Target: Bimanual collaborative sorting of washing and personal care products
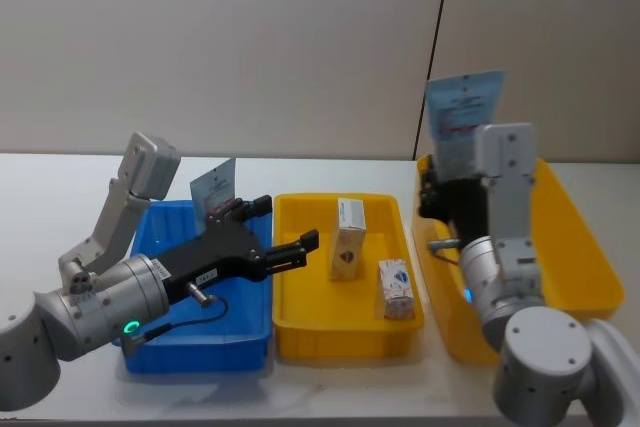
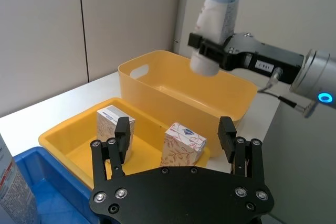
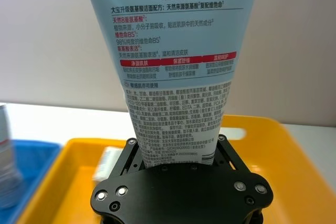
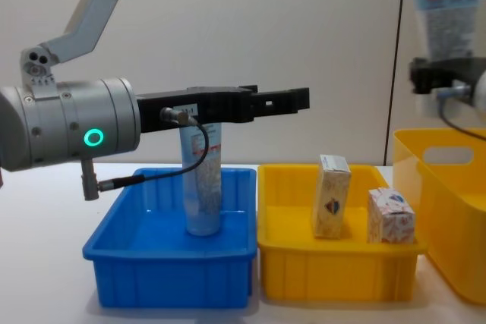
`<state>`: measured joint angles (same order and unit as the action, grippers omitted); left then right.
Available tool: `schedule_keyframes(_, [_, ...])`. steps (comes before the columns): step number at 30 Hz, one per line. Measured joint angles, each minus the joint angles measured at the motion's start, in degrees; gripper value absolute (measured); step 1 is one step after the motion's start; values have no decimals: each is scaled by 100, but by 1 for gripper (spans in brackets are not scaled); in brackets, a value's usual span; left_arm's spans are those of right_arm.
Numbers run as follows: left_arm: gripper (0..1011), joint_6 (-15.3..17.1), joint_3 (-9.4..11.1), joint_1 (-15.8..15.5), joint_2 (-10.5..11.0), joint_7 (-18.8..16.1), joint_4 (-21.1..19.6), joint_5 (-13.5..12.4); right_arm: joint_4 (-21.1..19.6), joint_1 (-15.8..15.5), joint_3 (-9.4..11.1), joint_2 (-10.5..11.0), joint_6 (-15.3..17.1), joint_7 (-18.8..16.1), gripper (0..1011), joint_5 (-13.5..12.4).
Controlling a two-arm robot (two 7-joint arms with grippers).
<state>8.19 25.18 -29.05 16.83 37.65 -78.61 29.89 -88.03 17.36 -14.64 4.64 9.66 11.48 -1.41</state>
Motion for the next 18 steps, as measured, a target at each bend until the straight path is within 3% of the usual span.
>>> schedule_keyframes(9, [1001,-1,0,0,0,-3,0,0,-7,14,362,85,121,336,308,132])
schedule_keyframes(18, [1001,-1,0,0,0,-3,0,0,33,-72,742,206,516,648,308,293])
